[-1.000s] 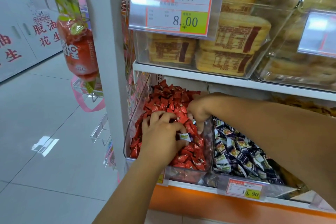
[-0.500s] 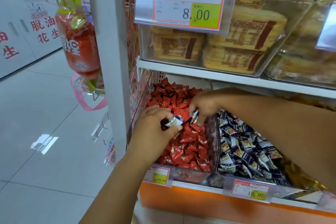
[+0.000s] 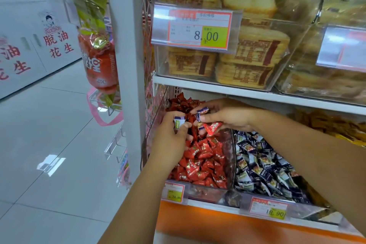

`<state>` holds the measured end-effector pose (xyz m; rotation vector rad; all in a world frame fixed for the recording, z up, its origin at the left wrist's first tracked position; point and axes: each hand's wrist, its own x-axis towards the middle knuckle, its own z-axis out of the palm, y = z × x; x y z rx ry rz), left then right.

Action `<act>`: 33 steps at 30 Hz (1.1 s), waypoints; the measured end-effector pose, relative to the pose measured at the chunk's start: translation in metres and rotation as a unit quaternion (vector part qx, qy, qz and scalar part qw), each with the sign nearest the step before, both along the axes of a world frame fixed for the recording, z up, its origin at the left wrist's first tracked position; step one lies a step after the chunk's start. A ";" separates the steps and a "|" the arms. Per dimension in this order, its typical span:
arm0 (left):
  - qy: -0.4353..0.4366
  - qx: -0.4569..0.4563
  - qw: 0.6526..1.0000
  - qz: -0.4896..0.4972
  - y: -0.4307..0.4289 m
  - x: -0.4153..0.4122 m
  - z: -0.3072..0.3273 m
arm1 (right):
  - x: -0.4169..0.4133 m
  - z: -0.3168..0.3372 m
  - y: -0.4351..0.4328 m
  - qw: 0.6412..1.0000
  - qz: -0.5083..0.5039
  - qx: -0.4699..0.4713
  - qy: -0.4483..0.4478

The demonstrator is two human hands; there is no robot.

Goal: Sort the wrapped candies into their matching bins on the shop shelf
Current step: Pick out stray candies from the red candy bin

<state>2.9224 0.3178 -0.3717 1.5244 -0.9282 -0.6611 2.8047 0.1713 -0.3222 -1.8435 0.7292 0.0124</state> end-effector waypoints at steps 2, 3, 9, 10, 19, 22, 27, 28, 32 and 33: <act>0.038 0.001 0.999 -0.012 -0.003 -0.006 0.003 | -0.007 0.000 0.005 0.996 -0.019 0.086 -0.027; 0.049 0.006 0.999 -0.014 -0.006 -0.009 0.003 | -0.010 -0.001 0.007 0.993 -0.028 0.112 -0.041; 0.076 0.002 0.997 0.010 -0.014 -0.024 0.011 | -0.020 0.001 0.015 0.986 -0.092 0.106 -0.093; 0.072 0.006 0.997 0.011 -0.014 -0.024 0.014 | -0.021 0.002 0.017 0.984 -0.102 0.102 -0.102; -0.123 -0.004 0.990 -0.069 -0.038 -0.081 0.017 | -0.119 0.007 0.015 0.942 -0.292 -0.154 -0.051; -0.210 0.014 0.975 -0.069 -0.049 -0.097 0.018 | -0.149 -0.001 0.015 0.939 -0.301 -0.165 -0.034; -0.277 -0.010 0.960 -0.040 -0.037 -0.081 0.028 | -0.165 -0.010 0.015 0.903 -0.393 -0.160 -0.059; -0.296 -0.006 0.954 -0.038 -0.031 -0.074 0.027 | -0.163 -0.005 0.019 0.899 -0.398 -0.170 -0.063; -0.370 0.061 0.925 -0.051 -0.005 -0.038 0.011 | -0.139 0.010 0.036 0.930 -0.266 -0.241 -0.077; -0.377 0.084 0.921 -0.049 0.005 -0.030 0.005 | -0.130 0.012 0.043 0.939 -0.204 -0.270 -0.054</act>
